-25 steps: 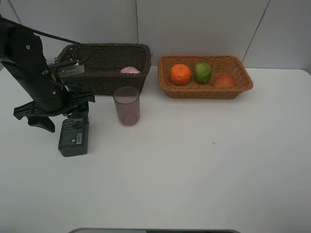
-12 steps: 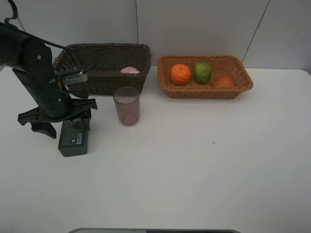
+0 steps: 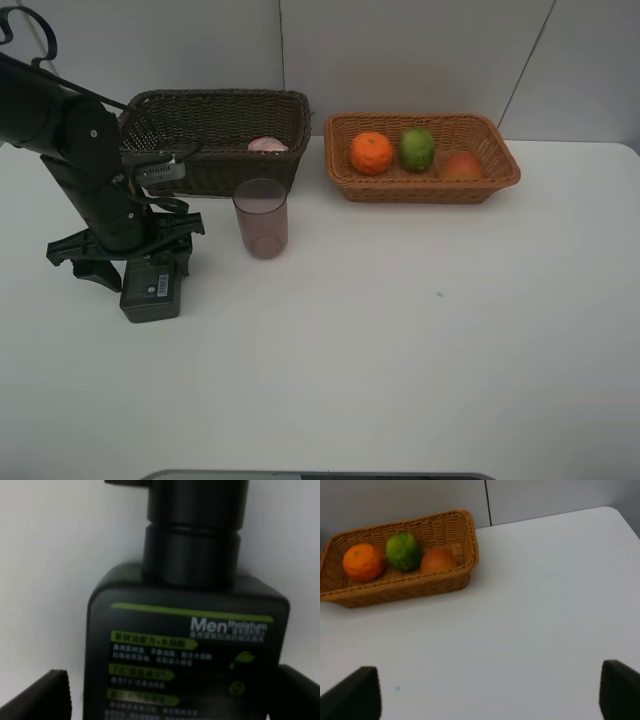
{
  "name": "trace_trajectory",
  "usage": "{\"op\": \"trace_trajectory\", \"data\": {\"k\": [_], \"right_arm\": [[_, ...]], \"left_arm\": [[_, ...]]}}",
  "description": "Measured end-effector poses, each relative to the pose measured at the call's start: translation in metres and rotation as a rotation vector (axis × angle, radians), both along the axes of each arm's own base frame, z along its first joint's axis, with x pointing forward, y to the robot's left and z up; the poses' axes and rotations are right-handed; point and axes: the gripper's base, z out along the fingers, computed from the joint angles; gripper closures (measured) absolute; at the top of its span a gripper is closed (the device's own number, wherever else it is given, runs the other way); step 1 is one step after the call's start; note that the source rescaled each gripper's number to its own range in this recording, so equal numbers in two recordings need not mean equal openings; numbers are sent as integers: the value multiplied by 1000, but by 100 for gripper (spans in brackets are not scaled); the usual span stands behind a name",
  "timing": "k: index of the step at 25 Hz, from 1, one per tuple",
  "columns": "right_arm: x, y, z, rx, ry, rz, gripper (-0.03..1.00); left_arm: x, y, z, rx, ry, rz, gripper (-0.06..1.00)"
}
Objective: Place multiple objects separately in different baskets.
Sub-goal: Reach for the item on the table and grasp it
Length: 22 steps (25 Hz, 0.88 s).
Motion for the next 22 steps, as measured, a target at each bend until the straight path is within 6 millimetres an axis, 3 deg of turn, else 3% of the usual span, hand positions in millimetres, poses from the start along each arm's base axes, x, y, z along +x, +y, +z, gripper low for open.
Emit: {"op": "trace_trajectory", "data": {"k": [22], "right_arm": [[0,0,0,0,0,0,2]], "left_arm": [[0,1,-10,16,19,-12,-5]]}}
